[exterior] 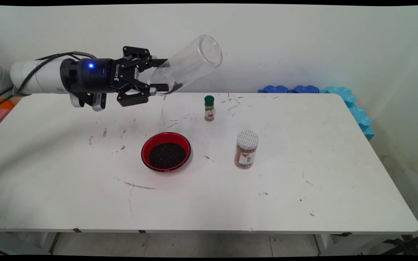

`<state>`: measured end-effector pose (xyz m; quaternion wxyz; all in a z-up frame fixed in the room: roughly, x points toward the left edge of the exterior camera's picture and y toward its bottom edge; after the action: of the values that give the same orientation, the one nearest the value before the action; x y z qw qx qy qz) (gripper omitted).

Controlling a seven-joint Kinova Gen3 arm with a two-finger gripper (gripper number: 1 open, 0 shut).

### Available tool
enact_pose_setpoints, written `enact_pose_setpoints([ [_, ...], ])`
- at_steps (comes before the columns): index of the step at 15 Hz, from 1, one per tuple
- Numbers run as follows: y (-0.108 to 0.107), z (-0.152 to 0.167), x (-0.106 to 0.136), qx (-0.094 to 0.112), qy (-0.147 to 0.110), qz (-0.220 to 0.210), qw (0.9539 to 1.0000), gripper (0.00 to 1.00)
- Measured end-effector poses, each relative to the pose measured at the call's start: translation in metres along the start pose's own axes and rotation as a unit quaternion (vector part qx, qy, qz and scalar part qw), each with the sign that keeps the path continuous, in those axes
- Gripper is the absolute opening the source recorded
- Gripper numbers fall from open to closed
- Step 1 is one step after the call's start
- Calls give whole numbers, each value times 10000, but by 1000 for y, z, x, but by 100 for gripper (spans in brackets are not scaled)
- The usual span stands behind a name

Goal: Pour the black seasoning powder in the red bowl

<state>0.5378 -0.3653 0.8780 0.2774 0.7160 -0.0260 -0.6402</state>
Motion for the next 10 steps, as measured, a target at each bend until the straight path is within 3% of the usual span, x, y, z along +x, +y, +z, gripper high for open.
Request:
enact_pose_setpoints([
  [10, 0, -3, 0, -9, -53, 33, 10000, 0],
])
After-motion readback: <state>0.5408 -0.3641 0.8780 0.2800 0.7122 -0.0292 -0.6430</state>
